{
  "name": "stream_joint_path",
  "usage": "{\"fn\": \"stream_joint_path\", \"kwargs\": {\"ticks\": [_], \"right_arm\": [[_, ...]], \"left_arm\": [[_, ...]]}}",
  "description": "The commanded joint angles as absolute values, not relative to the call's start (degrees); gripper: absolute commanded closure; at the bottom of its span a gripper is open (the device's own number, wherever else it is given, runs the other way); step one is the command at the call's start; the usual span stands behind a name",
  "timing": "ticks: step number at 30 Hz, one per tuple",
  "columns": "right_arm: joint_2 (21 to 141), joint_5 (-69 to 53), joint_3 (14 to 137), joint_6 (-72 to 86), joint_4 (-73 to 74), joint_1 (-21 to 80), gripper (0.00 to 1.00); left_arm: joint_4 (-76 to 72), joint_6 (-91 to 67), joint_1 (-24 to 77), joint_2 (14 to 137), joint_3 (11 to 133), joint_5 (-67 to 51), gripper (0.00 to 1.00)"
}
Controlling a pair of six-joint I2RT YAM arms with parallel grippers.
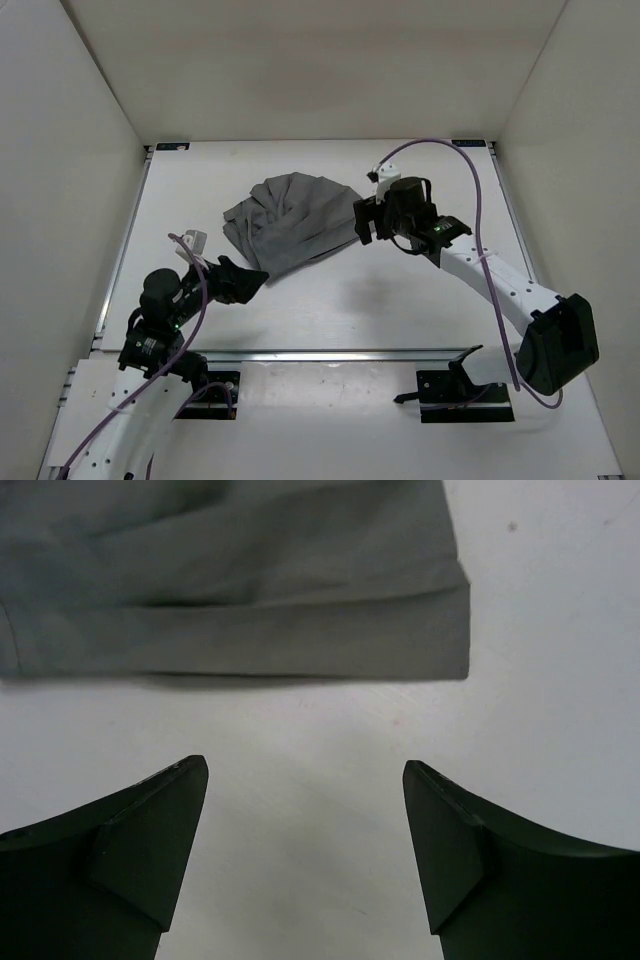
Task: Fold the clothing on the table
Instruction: Flatten the skirt out
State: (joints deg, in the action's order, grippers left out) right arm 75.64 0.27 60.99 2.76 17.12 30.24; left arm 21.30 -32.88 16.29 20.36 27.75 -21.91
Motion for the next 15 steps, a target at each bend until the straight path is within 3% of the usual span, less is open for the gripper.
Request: {"fn": "stream_joint_path", "kwargs": {"ticks": [1,7,11,12,13,15], "right_arm": [[76.02,-4.12,58.90,0.54,12.84,30.49,0.23],[79.62,-9.40,52.05,-6.40,0.29,40.05,0.16],[84.36,-10.98,50.45,-9.57,-8.42,45.34,0.18],[86.03,-10.12,50.10,-10.28,-9.57,45.96,0.21],[87.18,-9.59,50.71,-12.20,-10.28,47.10,0.21],[91.39,-8.26,51.94,-14.32,-10.81,48.25,0.23]], "left_arm": [[20.29,-29.19,16.70,20.22,32.15,-22.86,0.01],[20.28,-26.29,16.69,15.81,38.47,-16.27,0.02],[21.18,-21.46,17.66,17.85,40.70,-17.84,0.03],[20.66,-21.27,18.10,17.06,40.26,-17.15,0.14],[20.65,-20.57,18.19,16.70,40.43,-15.14,0.37],[22.41,-19.60,18.20,16.61,41.74,-11.79,0.57]]}}
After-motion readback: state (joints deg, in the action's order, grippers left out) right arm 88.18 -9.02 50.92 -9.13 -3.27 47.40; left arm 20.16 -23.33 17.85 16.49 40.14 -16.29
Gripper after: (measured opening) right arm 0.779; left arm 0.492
